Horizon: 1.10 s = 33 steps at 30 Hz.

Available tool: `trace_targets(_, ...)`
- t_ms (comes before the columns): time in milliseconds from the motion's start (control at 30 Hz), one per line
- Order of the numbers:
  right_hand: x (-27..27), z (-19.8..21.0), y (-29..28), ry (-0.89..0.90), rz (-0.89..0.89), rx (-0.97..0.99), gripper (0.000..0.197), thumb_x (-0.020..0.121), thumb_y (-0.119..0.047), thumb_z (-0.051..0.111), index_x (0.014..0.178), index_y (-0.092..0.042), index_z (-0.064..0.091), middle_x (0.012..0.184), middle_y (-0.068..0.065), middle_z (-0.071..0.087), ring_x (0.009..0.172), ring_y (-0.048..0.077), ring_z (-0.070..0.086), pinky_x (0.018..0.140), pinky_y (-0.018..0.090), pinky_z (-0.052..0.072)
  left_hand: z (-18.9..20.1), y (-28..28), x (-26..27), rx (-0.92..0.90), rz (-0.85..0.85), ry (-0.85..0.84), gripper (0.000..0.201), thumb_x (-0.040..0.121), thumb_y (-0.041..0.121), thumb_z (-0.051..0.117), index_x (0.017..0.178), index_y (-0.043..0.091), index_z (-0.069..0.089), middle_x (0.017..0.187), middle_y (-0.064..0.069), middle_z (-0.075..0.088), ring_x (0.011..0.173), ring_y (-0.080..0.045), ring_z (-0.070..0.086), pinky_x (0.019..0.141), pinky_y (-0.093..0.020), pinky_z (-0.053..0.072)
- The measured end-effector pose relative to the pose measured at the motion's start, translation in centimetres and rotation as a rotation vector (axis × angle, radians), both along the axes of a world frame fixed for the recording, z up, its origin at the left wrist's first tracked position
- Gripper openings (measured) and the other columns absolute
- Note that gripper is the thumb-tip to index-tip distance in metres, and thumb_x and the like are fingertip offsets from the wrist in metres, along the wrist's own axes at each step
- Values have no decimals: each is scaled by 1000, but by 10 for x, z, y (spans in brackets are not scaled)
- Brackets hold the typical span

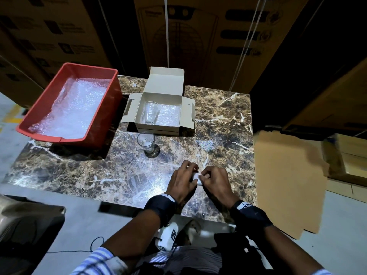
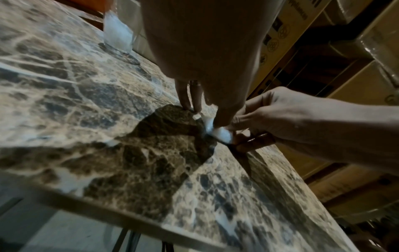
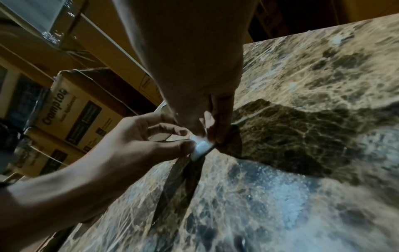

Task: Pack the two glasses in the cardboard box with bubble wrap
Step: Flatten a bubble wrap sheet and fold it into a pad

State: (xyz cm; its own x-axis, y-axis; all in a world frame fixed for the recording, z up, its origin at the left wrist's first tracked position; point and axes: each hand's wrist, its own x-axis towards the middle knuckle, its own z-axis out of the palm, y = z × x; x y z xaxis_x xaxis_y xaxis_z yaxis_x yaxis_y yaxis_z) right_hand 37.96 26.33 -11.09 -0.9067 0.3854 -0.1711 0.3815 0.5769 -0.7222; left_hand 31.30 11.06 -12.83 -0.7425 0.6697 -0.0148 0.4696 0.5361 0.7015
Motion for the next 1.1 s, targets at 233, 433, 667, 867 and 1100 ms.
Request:
trace_targets(233, -8, -3, 13, -117, 71, 146, 28, 83, -34, 81, 108, -22, 73, 93, -4, 71, 82, 15, 66, 72, 34, 56, -1, 9, -6, -348, -16, 94, 29, 90, 38, 63, 107, 16, 71, 115, -4, 58, 106, -31, 53, 85, -41, 45)
trace_targets(433, -2, -9, 17, -161, 130, -3, 42, 82, -46, 68, 122, -32, 70, 99, -8, 72, 90, 10, 68, 81, 37, 59, -7, 13, -7, -200, 52, -62, 31, 88, 36, 72, 107, 14, 65, 109, -4, 57, 101, -26, 49, 77, -35, 40)
trace_targets(667, -2, 1, 22, -130, 200, -85, 15, 87, -16, 75, 100, -20, 79, 85, -15, 60, 80, 5, 61, 73, 24, 51, -9, 9, -14, -124, 35, -220, 22, 78, 41, 76, 91, 34, 60, 93, 2, 60, 87, -17, 54, 65, -24, 34)
trace_targets(867, -7, 18, 13, -102, 45, -472, 18, 85, -3, 78, 92, -5, 61, 80, 10, 60, 72, 19, 54, 58, 16, 43, 16, 6, -33, 29, 20, -323, 19, 71, 20, 79, 83, 30, 68, 85, 0, 65, 78, -16, 60, 61, -18, 42)
trace_targets(1100, -40, 66, 1, 59, -67, -853, 16, 86, 2, 75, 101, 3, 70, 94, 15, 71, 72, 27, 73, 63, 38, 61, 77, -12, -76, 190, 60, -282, 20, 76, 0, 80, 88, 15, 81, 92, -2, 78, 84, -14, 72, 74, -31, 62)
